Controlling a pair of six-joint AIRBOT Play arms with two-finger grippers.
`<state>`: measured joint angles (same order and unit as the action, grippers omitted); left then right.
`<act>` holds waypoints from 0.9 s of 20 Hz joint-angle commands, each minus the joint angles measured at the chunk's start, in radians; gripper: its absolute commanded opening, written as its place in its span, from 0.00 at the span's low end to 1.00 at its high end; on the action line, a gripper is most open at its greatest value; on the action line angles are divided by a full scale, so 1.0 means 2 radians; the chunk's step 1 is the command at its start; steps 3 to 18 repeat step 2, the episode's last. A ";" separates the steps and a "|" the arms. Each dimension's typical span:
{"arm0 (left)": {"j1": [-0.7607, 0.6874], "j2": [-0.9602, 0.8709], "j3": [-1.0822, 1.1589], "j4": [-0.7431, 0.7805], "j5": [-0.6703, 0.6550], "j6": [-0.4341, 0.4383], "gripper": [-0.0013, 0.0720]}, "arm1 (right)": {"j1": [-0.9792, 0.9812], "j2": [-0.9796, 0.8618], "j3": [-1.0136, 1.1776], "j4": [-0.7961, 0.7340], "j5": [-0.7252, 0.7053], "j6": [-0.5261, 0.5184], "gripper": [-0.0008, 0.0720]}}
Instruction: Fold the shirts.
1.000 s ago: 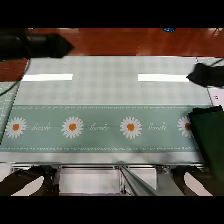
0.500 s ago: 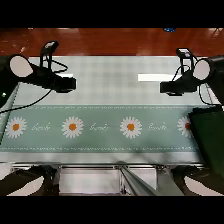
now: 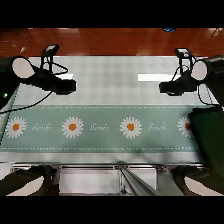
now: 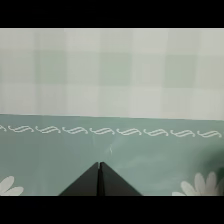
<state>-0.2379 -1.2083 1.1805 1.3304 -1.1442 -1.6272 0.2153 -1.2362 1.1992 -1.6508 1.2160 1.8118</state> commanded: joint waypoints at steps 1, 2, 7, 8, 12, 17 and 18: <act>0.000 0.000 0.000 0.001 0.000 0.000 0.05 | 0.000 0.000 0.000 -0.001 0.000 0.001 0.04; 0.000 0.000 0.000 0.001 0.000 0.000 0.05 | 0.000 0.000 0.000 -0.001 0.000 0.001 0.04; 0.000 0.000 0.000 0.001 0.000 0.000 0.05 | 0.000 0.000 0.000 -0.001 0.000 0.001 0.04; 0.000 0.000 0.000 0.001 0.000 0.000 0.05 | 0.000 0.000 0.000 -0.001 0.000 0.001 0.04; 0.000 0.000 0.000 0.001 0.000 0.000 0.05 | 0.000 0.000 0.000 -0.001 0.000 0.001 0.04; 0.000 0.000 0.000 0.001 0.000 0.000 0.05 | 0.000 0.000 0.000 -0.001 0.000 0.001 0.04; 0.000 0.000 0.000 0.001 0.000 0.000 0.05 | 0.000 0.000 0.000 -0.001 0.000 0.001 0.04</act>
